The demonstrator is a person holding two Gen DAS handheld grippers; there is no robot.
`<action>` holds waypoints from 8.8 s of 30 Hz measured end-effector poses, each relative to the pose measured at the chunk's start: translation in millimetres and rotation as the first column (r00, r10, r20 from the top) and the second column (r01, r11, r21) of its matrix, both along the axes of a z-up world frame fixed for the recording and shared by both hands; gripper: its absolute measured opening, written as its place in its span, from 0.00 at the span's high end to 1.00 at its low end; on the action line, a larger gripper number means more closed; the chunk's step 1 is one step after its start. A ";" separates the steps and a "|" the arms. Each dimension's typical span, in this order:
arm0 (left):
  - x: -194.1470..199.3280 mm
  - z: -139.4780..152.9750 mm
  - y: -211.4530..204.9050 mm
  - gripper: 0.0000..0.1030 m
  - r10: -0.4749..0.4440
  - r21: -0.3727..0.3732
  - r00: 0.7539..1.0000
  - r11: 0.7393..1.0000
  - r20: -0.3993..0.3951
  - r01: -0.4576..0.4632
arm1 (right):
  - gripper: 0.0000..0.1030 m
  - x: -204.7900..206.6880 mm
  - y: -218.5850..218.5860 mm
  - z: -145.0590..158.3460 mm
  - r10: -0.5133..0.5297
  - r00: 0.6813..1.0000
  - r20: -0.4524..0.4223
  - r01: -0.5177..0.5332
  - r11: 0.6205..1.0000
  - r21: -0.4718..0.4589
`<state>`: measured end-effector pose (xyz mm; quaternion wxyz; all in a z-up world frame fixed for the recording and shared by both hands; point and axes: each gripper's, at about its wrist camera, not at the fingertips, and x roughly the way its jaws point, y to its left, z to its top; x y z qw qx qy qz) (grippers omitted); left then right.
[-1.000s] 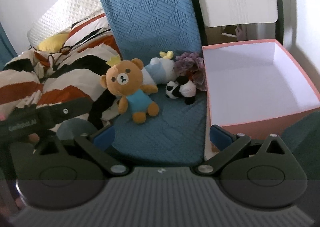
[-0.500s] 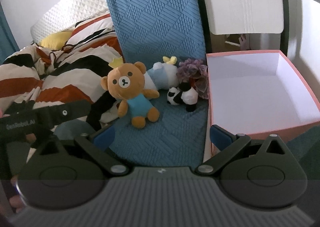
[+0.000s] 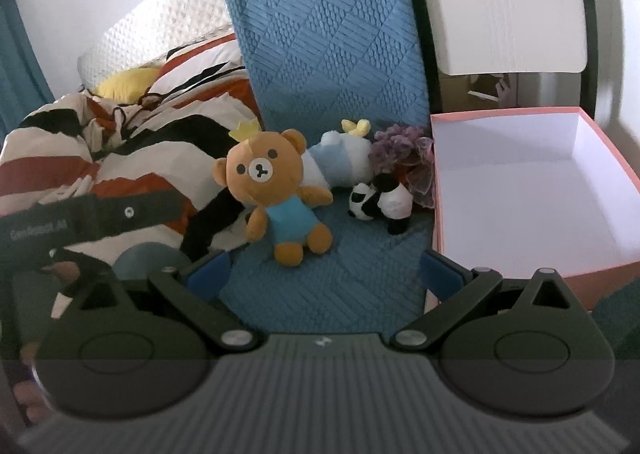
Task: Organize objects
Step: 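Move the left tool toward the brown bear while the right tool approaches the panda plush, then close the left tool on the brown bear while the right tool grasps the panda plush, then lift the brown bear with the left tool while the right tool lifts the panda, then carry the bear with the left tool while the right tool carries the panda over the pink box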
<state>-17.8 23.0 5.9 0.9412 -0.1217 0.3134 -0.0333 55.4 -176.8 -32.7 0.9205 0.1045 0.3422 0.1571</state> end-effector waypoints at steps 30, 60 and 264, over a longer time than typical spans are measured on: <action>41.3 -32.7 15.5 0.00 0.063 0.053 0.998 0.997 0.024 -0.064 | 0.00 50.1 16.4 -36.9 -0.040 0.999 0.017 0.041 0.998 -0.054; 154.9 -122.0 45.4 0.00 0.168 0.061 0.981 0.985 -0.100 -0.163 | 0.06 144.8 31.3 -82.5 0.003 0.996 0.087 0.005 0.995 -0.095; 156.9 -185.0 40.7 0.38 0.146 -0.195 0.885 0.947 -0.443 -0.254 | 0.45 132.0 51.7 -102.8 0.026 0.984 -0.179 -0.065 0.974 -0.219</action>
